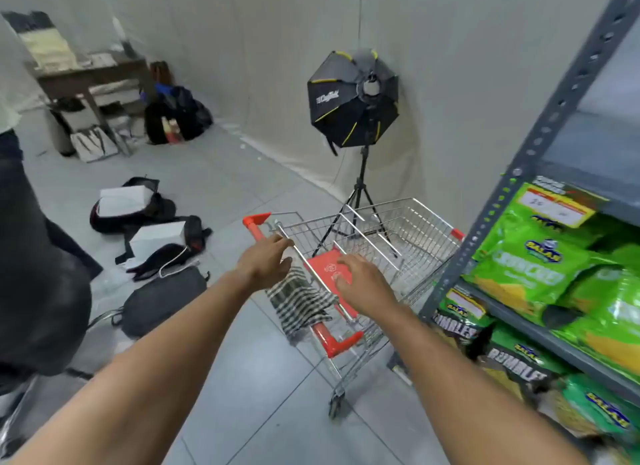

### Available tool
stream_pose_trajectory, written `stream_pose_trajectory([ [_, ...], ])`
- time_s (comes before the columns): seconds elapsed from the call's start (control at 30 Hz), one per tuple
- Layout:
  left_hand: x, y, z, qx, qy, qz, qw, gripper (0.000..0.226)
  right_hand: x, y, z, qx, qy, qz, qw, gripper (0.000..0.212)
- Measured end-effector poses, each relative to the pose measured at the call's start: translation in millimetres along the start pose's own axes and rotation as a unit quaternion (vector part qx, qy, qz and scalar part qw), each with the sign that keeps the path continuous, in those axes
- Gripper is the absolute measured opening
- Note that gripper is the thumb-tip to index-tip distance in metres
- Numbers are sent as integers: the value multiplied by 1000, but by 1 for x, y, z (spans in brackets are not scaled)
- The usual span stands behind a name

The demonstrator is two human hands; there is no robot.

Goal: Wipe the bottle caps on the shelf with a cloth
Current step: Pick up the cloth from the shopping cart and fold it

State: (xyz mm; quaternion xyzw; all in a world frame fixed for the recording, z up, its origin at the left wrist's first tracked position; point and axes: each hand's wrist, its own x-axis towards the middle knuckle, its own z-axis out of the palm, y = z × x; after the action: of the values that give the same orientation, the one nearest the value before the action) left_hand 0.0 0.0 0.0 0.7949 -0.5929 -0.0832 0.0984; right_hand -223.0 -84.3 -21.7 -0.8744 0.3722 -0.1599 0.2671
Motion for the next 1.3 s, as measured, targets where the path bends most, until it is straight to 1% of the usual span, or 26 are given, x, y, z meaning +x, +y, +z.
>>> stream_pose_trajectory([
  [0.1, 18, -27, 12, 12, -33, -27, 999, 44, 14, -4, 42, 29, -59, 103, 993, 37],
  [0.13, 24, -31, 16, 21, -61, -36, 997, 44, 15, -2, 57, 34, -79, 137, 987, 32],
  [0.2, 38, -34, 23, 36, -109, -39, 993, 40, 22, 0, 72, 47, -86, 195, 976, 16],
  [0.23, 48, -36, 28, 48, -132, -35, 989, 37, 29, 3, 78, 47, -88, 211, 972, 16],
  [0.3, 66, -36, 36, 94, -166, -18, 981, 30, 36, 8, 83, 37, -97, 220, 970, 20],
  [0.33, 74, -37, 39, 119, -179, -15, 976, 31, 39, 11, 86, 31, -103, 216, 971, 23],
  [0.4, 91, -38, 47, 142, -205, -16, 968, 40, 44, 14, 90, 34, -117, 209, 970, 31],
  [0.43, 97, -39, 51, 131, -220, -22, 966, 43, 45, 15, 91, 44, -128, 204, 970, 33],
  [0.47, 104, -39, 55, 108, -238, -30, 965, 41, 46, 17, 92, 52, -140, 194, 969, 31],
  [0.53, 112, -39, 59, 52, -257, -28, 964, 28, 46, 19, 95, 67, -166, 174, 968, 28],
  [0.6, 112, -37, 58, 11, -252, -8, 968, 20, 45, 19, 96, 90, -186, 166, 964, 29],
  [0.63, 110, -37, 55, -11, -240, 5, 971, 22, 44, 17, 96, 104, -189, 164, 963, 32],
  [0.7, 102, -36, 47, -65, -199, 41, 977, 27, 43, 11, 93, 126, -170, 151, 966, 38],
  [0.73, 98, -36, 42, -97, -180, 61, 977, 25, 43, 7, 91, 138, -140, 142, 970, 39],
  [0.83, 83, -28, 17, -192, -157, 96, 964, 8, 44, -12, 74, 167, -5, 120, 979, 39],
  [0.9, 74, -19, -5, -242, -148, 115, 952, 9, 42, -24, 59, 160, 77, 85, 980, 36],
  [0.97, 66, -8, -29, -295, -145, 132, 935, 9, 39, -33, 41, 198, 118, 46, 972, 35],
  [1.03, 57, 8, -56, -358, -154, 162, 907, 17, 33, -38, 15, 298, 118, 36, 947, 42],
  [1.1, 49, 26, -79, -407, -182, 197, 873, 21, 29, -40, -15, 410, 98, 38, 906, 50],
  [1.13, 45, 36, -90, -419, -200, 218, 858, 22, 25, -40, -32, 443, 98, 36, 890, 54],
  [1.17, 43, 47, -98, -427, -216, 235, 846, 23, 20, -39, -50, 457, 98, 32, 883, 58],
  [1.23, 38, 72, -114, -433, -234, 273, 827, 24, 8, -38, -85, 463, 88, 19, 882, 64],
  [1.3, 33, 99, -128, -425, -238, 305, 818, 30, -10, -37, -117, 454, 77, 6, 888, 59],
])
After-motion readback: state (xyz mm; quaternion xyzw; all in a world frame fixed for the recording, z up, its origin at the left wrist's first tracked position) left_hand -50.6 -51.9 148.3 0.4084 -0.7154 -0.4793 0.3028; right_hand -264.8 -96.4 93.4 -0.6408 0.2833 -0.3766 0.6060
